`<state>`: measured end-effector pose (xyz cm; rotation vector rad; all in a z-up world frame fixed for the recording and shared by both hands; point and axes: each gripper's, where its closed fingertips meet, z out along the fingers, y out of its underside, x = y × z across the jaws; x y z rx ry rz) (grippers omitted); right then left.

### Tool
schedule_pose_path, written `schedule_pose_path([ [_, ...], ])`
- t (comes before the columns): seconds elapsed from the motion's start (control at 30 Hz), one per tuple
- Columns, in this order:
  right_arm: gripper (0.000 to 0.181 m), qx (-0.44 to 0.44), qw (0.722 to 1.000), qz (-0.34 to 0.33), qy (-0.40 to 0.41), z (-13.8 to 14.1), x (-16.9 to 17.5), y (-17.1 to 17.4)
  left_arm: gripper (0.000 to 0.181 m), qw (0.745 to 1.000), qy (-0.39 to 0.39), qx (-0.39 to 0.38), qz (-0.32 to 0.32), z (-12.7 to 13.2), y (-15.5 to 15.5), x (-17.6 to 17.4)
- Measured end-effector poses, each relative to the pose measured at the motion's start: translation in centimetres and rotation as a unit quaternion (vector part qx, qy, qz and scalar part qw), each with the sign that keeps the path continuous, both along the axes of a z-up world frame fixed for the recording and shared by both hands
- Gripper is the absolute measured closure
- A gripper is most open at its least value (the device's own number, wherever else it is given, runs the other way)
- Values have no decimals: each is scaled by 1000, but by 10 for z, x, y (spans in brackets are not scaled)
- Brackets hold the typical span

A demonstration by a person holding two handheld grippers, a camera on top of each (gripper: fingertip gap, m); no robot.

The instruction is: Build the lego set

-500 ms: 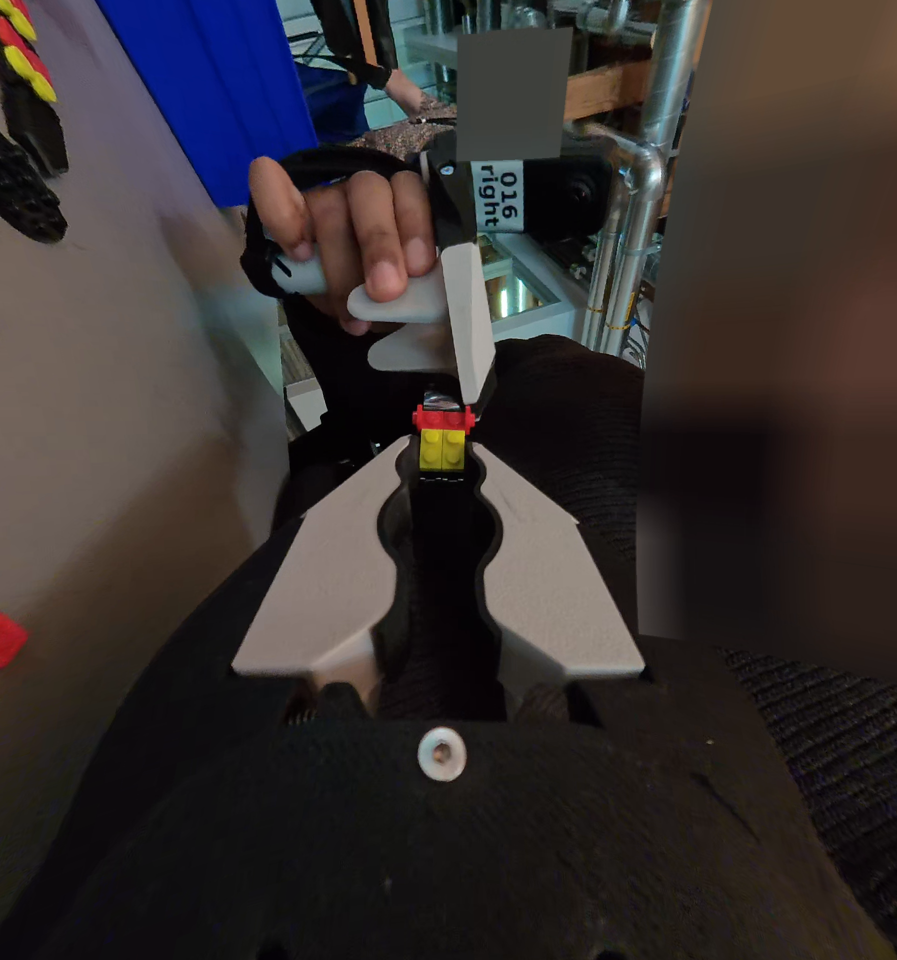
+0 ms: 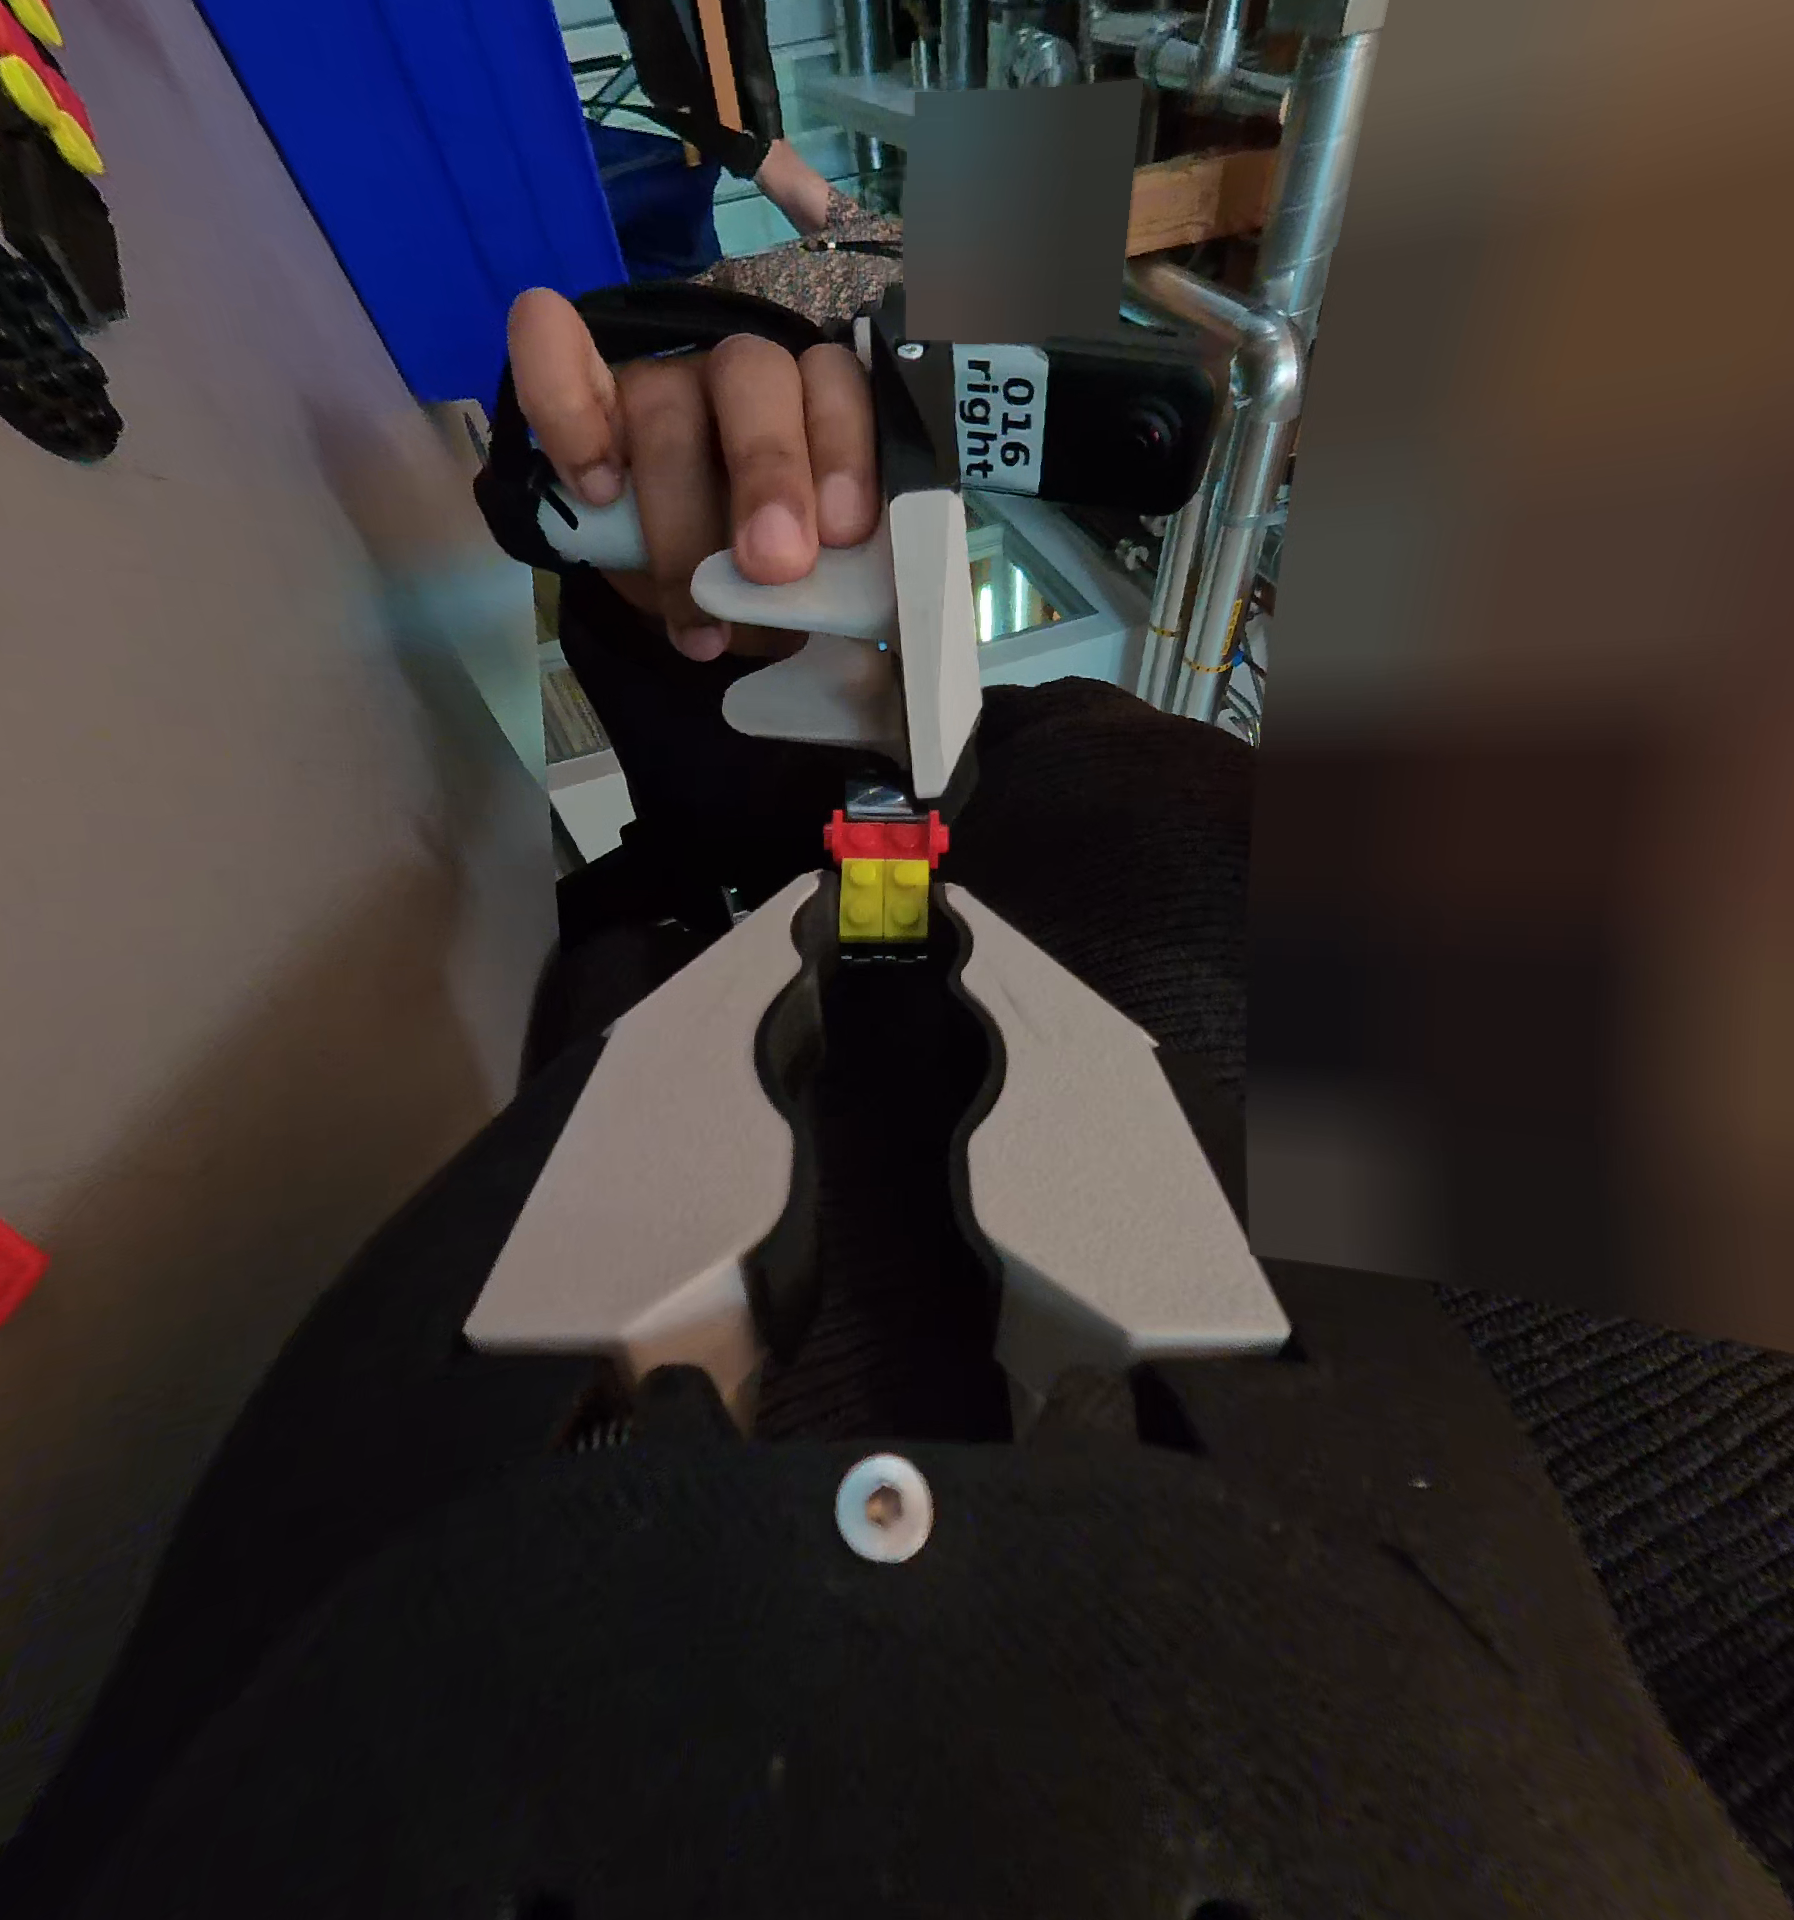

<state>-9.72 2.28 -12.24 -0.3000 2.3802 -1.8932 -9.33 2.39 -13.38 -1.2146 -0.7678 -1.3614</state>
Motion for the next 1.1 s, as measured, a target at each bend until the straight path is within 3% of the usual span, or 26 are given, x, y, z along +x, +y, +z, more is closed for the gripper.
schedule_pose_path([
  [0.67, 177, 36, 999, 19, -4, -11, 6, 2, 168, 1000, 3, -17, -15, -6, 3, 6],
  [0.8, 177, 25, 1000, -2, -15, -9, -1, -1, 168, 1000, -3, -12, 2, -5, 1, -2],
  [0.83, 176, 22, 1000, -10, -15, -9, -4, -2, 168, 1000, -1, -13, 8, -5, 0, -4],
  [0.9, 146, 23, 999, -32, -16, -12, -13, -1, 168, 1000, 10, -17, 16, -5, -2, -7],
  [1.1, 154, -18, 996, -68, -56, -1, -36, 10, 168, 992, 76, -91, 52, -24, -3, -17],
])
